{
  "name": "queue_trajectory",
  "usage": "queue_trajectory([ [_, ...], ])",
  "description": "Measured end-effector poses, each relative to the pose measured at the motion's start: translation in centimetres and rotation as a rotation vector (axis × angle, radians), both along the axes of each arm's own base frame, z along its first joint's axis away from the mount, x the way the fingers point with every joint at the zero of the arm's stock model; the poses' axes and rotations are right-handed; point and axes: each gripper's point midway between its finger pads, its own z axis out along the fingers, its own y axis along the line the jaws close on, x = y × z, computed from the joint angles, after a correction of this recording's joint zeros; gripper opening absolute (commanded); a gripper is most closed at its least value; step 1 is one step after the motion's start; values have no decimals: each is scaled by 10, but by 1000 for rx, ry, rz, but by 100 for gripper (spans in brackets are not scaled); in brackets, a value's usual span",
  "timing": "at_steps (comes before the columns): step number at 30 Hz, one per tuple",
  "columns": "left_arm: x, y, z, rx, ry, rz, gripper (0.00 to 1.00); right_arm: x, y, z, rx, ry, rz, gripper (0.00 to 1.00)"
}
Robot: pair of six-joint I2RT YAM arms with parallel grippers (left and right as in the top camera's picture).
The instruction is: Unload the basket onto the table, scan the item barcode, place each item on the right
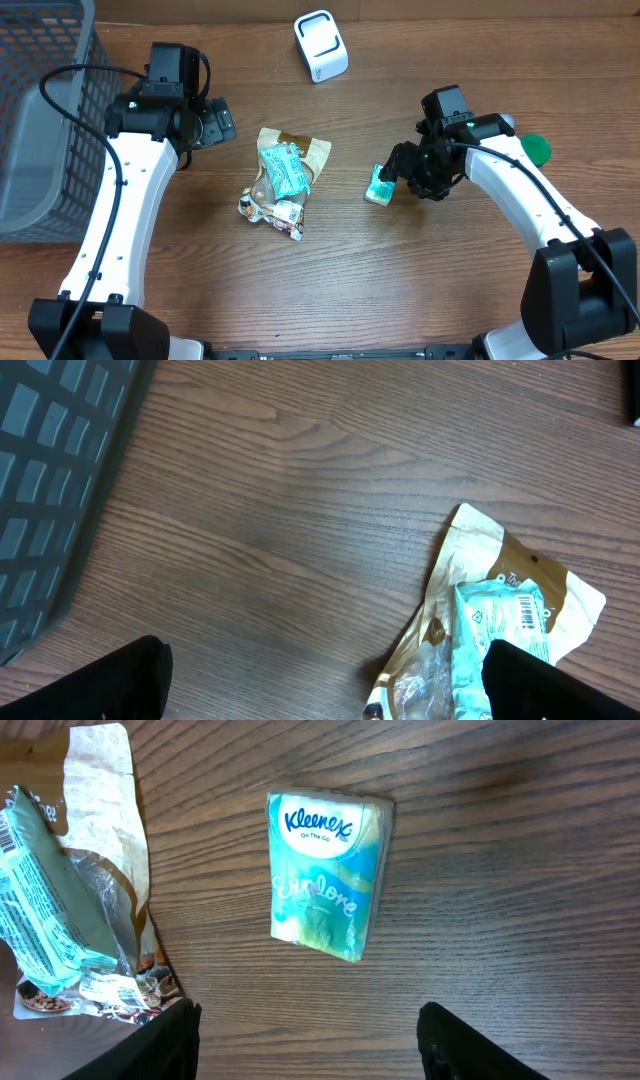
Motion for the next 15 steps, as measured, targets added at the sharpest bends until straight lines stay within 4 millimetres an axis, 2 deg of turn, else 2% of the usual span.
queue_trajectory([
  [6, 0, 0, 0, 0, 0, 0, 100, -1, 0, 0, -1, 5, 0, 64],
  [11, 0, 0, 0, 0, 0, 0, 100, 10, 1, -2, 5, -43, -11, 48],
  [15, 0, 0, 0, 0, 0, 0, 99, 18, 0, -17, 11, -78, -69, 42],
])
